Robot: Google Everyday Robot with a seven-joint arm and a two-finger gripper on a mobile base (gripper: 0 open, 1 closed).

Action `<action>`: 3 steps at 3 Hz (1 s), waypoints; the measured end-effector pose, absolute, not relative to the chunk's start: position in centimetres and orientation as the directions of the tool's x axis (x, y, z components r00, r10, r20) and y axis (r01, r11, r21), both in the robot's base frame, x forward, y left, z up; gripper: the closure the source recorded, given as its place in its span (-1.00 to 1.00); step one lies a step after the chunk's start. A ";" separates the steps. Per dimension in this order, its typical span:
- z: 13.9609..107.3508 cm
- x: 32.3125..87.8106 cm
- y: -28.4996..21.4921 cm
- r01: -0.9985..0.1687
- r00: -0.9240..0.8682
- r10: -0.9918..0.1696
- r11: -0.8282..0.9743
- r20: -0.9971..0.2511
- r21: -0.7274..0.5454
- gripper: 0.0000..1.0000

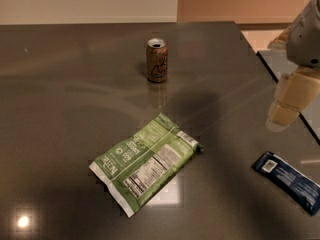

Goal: Pick orange can

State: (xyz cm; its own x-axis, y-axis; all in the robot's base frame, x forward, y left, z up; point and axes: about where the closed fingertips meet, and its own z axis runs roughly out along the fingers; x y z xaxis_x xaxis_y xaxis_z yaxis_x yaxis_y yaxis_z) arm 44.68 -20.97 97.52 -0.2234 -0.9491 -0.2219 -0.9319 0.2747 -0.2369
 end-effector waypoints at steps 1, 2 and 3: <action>96.7 46.9 -19.3 -0.930 -0.222 -0.932 0.291 -0.286 -0.225 -1.00; 95.6 49.2 -17.5 -0.928 -0.223 -0.907 0.309 -0.356 -0.206 -1.00; 94.7 52.5 -15.8 -0.902 -0.253 -0.853 0.379 -0.457 -0.207 -1.00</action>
Offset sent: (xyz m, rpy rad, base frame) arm 0.1080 0.0631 -0.0338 0.3334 -0.1000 -0.0991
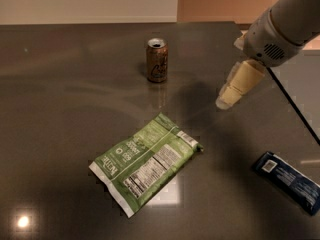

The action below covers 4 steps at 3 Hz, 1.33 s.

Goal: Pick orange can

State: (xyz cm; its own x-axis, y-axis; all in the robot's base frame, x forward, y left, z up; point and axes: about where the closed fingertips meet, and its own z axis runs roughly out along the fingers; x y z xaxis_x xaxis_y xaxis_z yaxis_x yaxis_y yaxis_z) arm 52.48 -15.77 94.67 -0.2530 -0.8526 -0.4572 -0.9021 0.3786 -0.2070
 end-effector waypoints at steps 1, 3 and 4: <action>94.4 53.9 -15.0 -0.890 -0.260 -0.826 0.406 -0.500 -0.208 -1.00; 93.9 62.6 -8.7 -0.853 -0.246 -0.612 0.505 -0.752 -0.132 -1.00; 93.7 65.8 -6.2 -0.848 -0.225 -0.538 0.518 -0.812 -0.109 -1.00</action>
Offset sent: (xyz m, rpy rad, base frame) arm 0.1364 0.0836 -0.0041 0.5031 -0.1415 -0.1126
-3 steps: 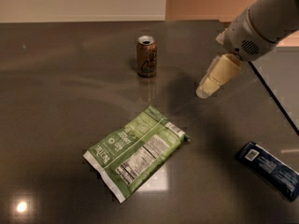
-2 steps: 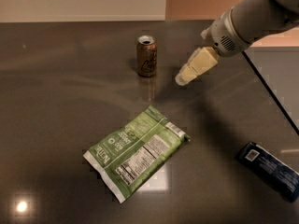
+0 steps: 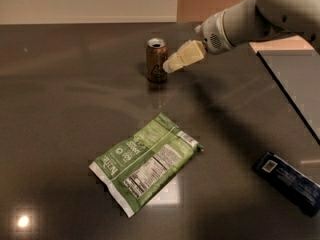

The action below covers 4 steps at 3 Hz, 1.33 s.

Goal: Pick orange can

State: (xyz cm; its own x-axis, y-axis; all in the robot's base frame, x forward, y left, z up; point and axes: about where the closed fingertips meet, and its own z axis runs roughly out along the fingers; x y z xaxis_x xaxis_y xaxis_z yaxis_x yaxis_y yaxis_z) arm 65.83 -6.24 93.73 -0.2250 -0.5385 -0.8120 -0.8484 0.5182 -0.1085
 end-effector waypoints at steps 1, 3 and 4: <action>93.0 67.8 -4.7 -0.845 -0.220 -0.519 0.524 -0.826 -0.104 -1.00; 90.7 70.3 -2.9 -0.839 -0.240 -0.535 0.534 -0.810 -0.104 -1.00; 89.9 71.1 -1.9 -0.841 -0.244 -0.547 0.530 -0.801 -0.106 -1.00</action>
Offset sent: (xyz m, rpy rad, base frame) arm 0.0538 0.0281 -0.0343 -0.0068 0.0037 -0.0402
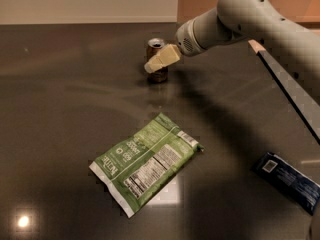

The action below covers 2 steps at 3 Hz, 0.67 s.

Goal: Pick orange can

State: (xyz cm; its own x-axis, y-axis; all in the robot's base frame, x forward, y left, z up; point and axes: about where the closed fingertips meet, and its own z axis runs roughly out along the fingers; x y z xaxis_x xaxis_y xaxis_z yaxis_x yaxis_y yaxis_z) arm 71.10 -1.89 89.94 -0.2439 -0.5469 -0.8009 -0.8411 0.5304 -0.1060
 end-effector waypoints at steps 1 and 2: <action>89.4 71.8 -1.1 -0.843 -0.249 -0.555 0.528 -0.794 -0.105 -1.00; 89.1 72.2 -0.6 -0.844 -0.255 -0.560 0.527 -0.788 -0.101 -0.65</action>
Offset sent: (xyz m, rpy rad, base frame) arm 0.0167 0.0141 -0.0087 -0.0237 0.0214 -0.0046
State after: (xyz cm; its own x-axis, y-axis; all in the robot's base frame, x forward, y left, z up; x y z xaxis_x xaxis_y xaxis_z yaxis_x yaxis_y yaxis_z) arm 72.22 -0.61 89.12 -0.2552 -0.5602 -0.7880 -0.8440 0.5268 -0.1012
